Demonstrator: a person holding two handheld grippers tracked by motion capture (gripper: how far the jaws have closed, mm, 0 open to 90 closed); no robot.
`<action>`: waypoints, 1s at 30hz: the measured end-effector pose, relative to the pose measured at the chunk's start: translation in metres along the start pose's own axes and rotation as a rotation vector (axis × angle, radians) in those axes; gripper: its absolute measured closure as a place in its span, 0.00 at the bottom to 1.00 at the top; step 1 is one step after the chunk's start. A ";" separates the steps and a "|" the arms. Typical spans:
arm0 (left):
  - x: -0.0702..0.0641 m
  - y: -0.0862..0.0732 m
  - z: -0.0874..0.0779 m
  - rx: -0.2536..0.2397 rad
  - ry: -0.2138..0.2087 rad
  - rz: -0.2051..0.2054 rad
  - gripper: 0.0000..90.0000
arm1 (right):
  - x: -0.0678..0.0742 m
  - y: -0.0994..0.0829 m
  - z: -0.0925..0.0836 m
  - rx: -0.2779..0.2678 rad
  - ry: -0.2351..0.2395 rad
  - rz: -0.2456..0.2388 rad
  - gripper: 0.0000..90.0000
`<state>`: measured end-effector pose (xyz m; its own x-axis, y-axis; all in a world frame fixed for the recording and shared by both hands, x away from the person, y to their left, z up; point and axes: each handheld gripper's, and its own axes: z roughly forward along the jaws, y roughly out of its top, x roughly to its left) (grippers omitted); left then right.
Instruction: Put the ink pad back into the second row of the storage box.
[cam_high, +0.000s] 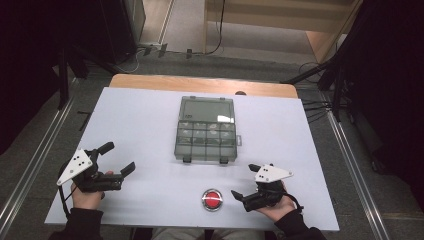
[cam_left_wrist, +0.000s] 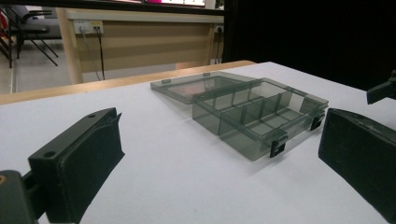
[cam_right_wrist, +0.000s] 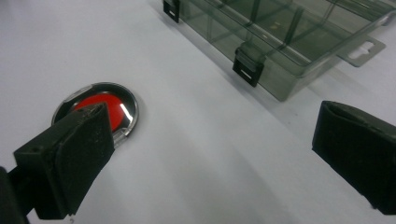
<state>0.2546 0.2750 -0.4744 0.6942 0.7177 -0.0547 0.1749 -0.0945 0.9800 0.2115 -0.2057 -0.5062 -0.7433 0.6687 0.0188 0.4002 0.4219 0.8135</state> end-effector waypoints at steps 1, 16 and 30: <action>0.000 0.000 0.000 -0.001 0.000 0.000 0.00 | 0.001 0.001 0.001 0.001 0.001 -0.004 0.00; 0.000 0.000 0.001 0.001 0.000 -0.004 0.00 | 0.019 0.014 0.017 0.042 0.069 -0.049 0.00; 0.000 -0.001 0.001 -0.001 -0.005 -0.006 0.00 | 0.039 0.022 0.037 0.112 0.128 -0.119 0.00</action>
<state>0.2552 0.2750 -0.4750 0.6964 0.7150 -0.0618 0.1788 -0.0895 0.9798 0.2116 -0.1479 -0.5089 -0.8482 0.5297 0.0057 0.3570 0.5637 0.7449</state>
